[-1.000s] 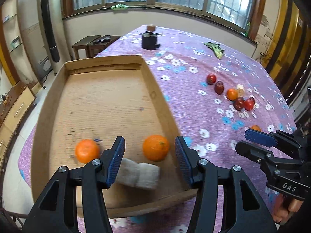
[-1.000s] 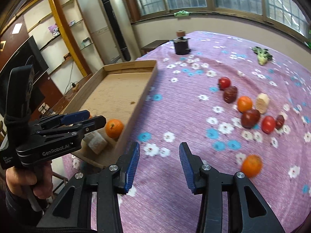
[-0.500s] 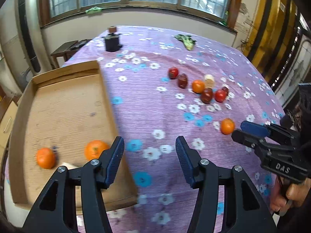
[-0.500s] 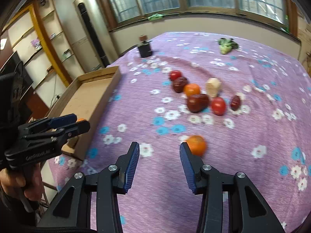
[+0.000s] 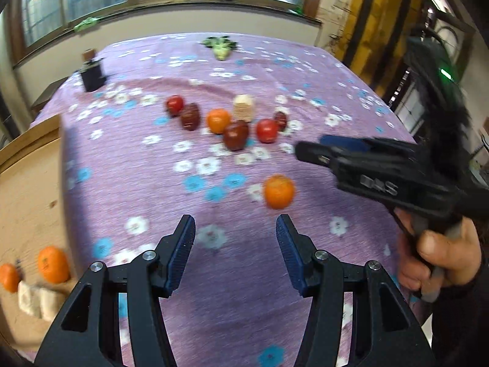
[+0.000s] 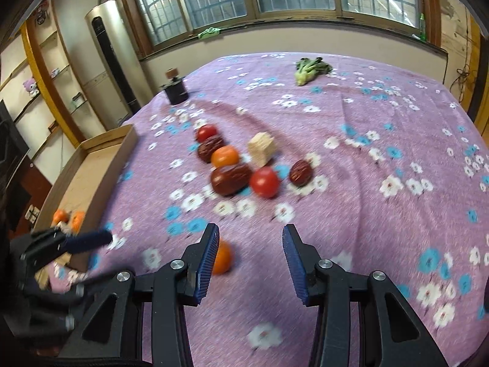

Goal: Organize fruits

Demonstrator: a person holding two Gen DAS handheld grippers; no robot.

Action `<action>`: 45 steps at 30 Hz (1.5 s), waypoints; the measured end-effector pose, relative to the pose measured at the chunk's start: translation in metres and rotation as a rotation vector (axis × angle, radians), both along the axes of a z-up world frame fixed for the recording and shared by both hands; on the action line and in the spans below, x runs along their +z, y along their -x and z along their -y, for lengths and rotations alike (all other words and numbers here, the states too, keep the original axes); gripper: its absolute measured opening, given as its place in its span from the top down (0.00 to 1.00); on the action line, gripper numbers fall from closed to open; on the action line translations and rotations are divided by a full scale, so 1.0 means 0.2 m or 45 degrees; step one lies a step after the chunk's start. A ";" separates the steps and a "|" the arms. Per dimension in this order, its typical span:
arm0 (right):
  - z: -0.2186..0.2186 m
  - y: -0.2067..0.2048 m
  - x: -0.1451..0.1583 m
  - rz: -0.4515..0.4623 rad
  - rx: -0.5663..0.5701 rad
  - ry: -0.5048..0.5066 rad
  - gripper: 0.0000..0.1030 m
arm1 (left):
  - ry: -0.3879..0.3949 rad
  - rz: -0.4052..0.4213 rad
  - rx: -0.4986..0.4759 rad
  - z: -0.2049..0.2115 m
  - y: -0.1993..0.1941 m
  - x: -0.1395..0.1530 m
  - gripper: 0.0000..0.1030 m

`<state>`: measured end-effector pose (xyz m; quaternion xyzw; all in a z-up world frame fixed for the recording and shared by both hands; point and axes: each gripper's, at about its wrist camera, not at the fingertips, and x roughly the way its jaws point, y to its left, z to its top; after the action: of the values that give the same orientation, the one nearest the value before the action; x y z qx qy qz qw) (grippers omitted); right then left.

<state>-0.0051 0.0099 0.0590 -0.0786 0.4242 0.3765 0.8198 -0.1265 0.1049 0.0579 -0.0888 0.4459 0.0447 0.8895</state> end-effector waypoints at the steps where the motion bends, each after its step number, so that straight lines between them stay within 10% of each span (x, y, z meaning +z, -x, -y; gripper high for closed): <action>1: -0.01 -0.04 -0.01 -0.005 -0.009 0.006 0.56 | 0.003 -0.003 -0.010 0.01 -0.02 0.00 0.48; 16: -0.25 -0.22 -0.17 -0.033 0.058 0.086 0.63 | 0.127 -0.049 -0.077 0.05 -0.28 -0.17 0.49; 21: -0.23 -0.22 -0.16 -0.034 0.048 0.083 0.70 | 0.182 -0.033 -0.107 0.04 -0.30 -0.17 0.73; 45: -0.21 0.22 0.08 0.009 0.168 -0.046 0.71 | -0.005 0.032 0.141 -0.19 0.06 -0.01 0.73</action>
<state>-0.0482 0.0517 0.0759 -0.0928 0.4084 0.4370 0.7960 -0.1388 0.1438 0.0553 -0.1123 0.4289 0.0935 0.8915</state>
